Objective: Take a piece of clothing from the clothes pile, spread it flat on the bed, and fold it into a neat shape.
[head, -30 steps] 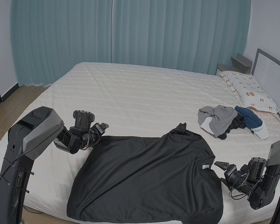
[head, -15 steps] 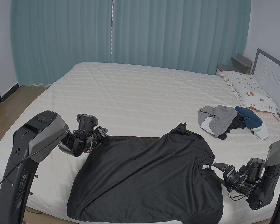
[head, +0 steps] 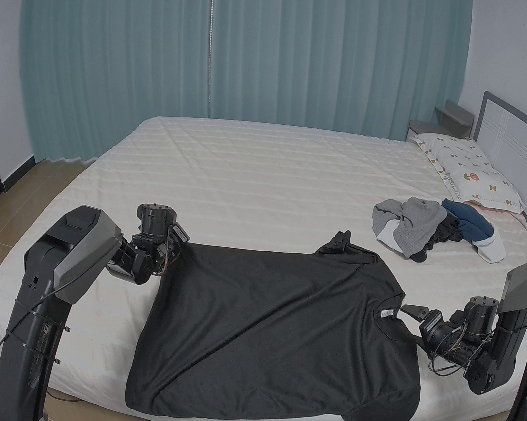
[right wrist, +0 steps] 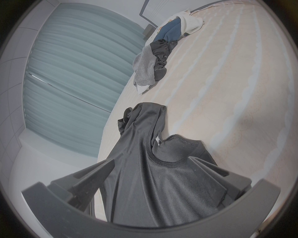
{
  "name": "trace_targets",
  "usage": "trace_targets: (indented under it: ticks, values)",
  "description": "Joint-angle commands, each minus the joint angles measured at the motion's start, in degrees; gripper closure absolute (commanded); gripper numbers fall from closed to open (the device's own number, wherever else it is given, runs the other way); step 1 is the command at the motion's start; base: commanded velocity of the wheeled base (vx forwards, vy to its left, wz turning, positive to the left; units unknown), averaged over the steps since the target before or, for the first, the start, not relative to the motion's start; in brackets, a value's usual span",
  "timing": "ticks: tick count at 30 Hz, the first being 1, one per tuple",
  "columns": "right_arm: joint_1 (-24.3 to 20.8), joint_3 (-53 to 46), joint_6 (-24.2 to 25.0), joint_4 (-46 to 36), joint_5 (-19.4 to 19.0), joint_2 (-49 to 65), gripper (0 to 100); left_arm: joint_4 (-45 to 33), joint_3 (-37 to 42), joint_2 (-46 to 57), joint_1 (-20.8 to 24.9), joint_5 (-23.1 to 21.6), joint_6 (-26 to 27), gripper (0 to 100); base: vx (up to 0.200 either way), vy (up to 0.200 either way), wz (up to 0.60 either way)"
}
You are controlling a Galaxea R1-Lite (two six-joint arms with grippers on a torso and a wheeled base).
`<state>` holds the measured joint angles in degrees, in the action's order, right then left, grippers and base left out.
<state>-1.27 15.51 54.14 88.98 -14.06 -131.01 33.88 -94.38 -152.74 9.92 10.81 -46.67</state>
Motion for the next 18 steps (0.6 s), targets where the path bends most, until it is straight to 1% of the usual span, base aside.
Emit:
trace_targets:
  ticks: [1,6,8,15,18]
  values:
    - [0.1,0.1,0.0,0.6,0.0,-0.1,0,-0.1,-2.9,-0.5,-1.8,0.4,-0.1,100,0.000,0.000,0.00]
    - [0.1,0.2,0.0,0.6,0.0,-0.1,0,-0.1,-7.2,-2.4,-3.7,0.6,0.0,100,0.000,0.000,0.00]
    - [0.1,0.2,0.0,0.6,0.0,-0.2,0,-0.2,-10.6,-4.3,-4.2,0.8,0.0,100,0.000,0.000,0.00]
    - [0.1,0.2,0.1,0.6,0.0,-0.4,0,-0.4,-13.0,-4.8,-5.2,1.5,-0.1,100,0.000,0.000,0.00]
    - [0.0,0.2,0.1,0.6,0.0,-0.6,0,-0.3,-15.4,-5.9,-5.4,1.7,-0.1,100,0.000,0.000,0.00]
